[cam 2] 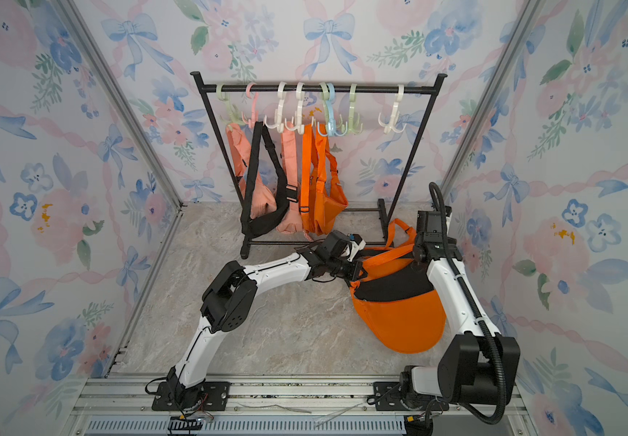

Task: Take the bag off the hook
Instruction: Place the bag inside the bag.

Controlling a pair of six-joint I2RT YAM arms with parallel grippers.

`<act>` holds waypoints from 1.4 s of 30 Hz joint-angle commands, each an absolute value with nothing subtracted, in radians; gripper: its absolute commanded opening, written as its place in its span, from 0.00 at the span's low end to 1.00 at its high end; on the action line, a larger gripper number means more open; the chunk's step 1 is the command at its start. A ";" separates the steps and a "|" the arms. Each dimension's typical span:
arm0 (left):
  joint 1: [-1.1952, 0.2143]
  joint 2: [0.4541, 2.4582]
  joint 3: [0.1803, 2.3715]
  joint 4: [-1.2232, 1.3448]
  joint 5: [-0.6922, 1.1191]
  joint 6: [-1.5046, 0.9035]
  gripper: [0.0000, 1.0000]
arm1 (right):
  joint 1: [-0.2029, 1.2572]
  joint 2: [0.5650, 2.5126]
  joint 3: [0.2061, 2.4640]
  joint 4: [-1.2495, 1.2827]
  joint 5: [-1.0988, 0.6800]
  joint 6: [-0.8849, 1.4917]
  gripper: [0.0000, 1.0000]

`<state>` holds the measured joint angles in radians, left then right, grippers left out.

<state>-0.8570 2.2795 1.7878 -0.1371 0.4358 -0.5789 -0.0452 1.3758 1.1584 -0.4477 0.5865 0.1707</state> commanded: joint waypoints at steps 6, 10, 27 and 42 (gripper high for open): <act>-0.827 2.348 1.807 -0.228 0.446 -0.609 0.32 | -0.081 1.426 1.141 -0.353 0.555 0.207 0.00; -0.806 2.338 1.795 -0.227 0.446 -0.626 0.90 | -0.103 1.430 1.082 -0.316 0.476 0.224 0.00; -0.761 2.146 1.737 -0.226 0.428 -0.593 0.98 | -0.136 1.415 1.074 -0.428 0.443 0.292 0.66; -0.649 1.906 1.670 -0.226 0.228 -0.482 0.98 | -0.158 1.136 1.109 -0.500 0.236 0.373 0.85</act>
